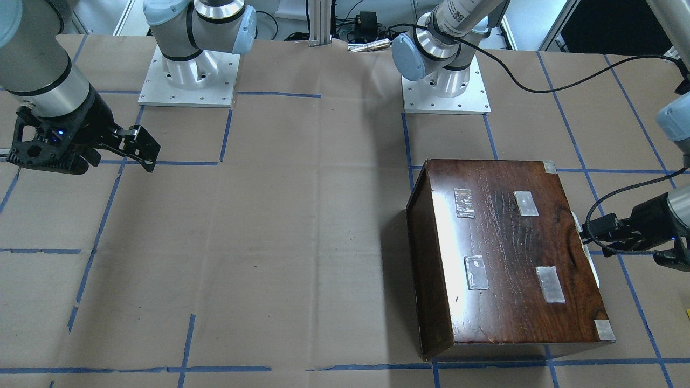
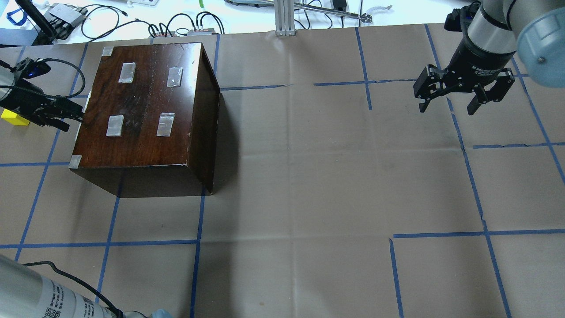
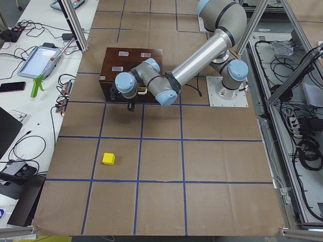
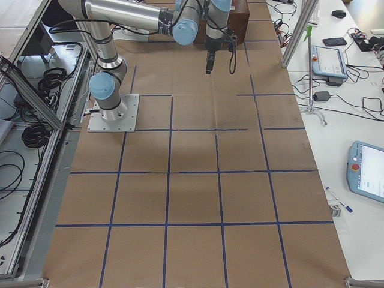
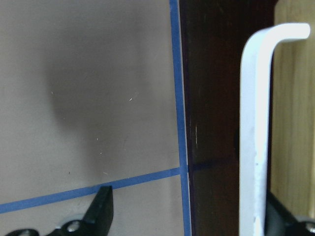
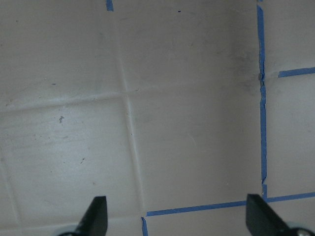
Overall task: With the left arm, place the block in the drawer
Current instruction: 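Pull the drawer open with the left gripper, away from the cabinet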
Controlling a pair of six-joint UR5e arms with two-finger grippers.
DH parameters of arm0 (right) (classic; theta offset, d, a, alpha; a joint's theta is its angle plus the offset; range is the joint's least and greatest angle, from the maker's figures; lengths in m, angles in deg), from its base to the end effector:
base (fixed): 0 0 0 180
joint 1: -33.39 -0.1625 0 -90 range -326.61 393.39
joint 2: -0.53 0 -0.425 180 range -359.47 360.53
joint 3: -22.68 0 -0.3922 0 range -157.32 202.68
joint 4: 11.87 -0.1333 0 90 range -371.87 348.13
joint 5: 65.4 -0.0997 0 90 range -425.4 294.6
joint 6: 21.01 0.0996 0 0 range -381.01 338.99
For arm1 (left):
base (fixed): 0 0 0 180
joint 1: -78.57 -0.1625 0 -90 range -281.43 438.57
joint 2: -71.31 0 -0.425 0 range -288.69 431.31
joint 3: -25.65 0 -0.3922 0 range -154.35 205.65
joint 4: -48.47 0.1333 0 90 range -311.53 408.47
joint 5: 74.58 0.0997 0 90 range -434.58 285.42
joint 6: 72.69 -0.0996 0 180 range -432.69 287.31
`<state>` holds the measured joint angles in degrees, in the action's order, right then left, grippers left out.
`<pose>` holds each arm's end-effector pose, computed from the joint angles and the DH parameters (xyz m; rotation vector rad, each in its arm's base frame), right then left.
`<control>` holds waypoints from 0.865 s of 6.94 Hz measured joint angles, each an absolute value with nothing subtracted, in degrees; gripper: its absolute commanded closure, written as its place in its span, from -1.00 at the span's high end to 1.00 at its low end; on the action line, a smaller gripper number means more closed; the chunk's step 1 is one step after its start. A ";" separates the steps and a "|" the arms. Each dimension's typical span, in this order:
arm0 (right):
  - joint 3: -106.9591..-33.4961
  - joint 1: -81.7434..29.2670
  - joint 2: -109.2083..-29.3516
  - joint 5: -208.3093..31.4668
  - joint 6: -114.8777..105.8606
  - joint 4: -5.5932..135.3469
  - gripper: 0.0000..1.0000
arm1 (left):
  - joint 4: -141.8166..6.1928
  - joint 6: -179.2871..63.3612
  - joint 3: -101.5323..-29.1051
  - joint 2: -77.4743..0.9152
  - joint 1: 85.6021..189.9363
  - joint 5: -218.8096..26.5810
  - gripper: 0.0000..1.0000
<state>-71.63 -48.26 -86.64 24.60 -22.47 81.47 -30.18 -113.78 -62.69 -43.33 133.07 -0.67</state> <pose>0.0588 -0.5170 0.4322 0.1883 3.1285 0.1036 0.2271 -0.5954 0.2819 -0.0962 -2.7953 0.0214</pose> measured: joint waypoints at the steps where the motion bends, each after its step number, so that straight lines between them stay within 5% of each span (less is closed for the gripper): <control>1: -71.63 -48.26 -86.63 24.60 -22.49 81.47 1.00 | -29.90 -113.75 -62.42 -43.40 132.87 -0.43 0.98; 6: -71.63 -48.26 -86.58 24.60 -22.50 81.47 1.00 | -29.65 -116.07 -60.03 -44.80 130.86 0.39 0.98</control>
<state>-71.63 -48.26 -86.58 24.60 -22.50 81.47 -29.65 -116.07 -60.03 -44.80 130.86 0.39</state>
